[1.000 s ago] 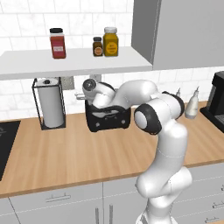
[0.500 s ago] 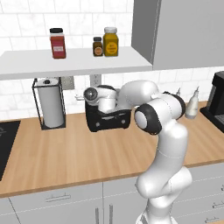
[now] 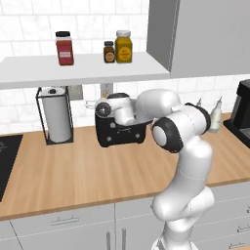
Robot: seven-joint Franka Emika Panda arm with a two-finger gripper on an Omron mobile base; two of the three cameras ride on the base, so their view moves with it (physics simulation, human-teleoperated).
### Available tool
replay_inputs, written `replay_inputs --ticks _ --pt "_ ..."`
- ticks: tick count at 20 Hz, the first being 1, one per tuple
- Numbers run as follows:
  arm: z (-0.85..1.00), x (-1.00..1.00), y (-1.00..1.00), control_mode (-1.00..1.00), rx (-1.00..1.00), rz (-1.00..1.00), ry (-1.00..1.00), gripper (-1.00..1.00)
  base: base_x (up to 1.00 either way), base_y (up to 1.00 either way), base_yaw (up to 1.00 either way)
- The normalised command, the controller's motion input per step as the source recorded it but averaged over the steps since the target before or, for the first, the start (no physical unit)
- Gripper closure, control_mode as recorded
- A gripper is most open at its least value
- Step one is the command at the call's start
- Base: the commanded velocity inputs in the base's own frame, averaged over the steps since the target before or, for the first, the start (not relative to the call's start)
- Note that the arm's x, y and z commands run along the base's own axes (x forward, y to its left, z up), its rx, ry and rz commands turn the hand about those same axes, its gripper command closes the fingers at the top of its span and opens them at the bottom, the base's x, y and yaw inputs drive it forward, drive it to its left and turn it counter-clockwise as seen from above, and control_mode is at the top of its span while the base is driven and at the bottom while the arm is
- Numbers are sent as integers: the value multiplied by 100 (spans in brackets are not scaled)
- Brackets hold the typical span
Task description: Start the toaster. Once the lever pops up, take the bread to the plate on the dining counter.
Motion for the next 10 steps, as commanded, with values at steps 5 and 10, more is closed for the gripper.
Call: replay_inputs --ticks 5,10 --pt "96 -10 0 -100 7 0 -7 100 0 0 0" --pt "64 -57 0 -100 5 0 0 100 0 0 0"
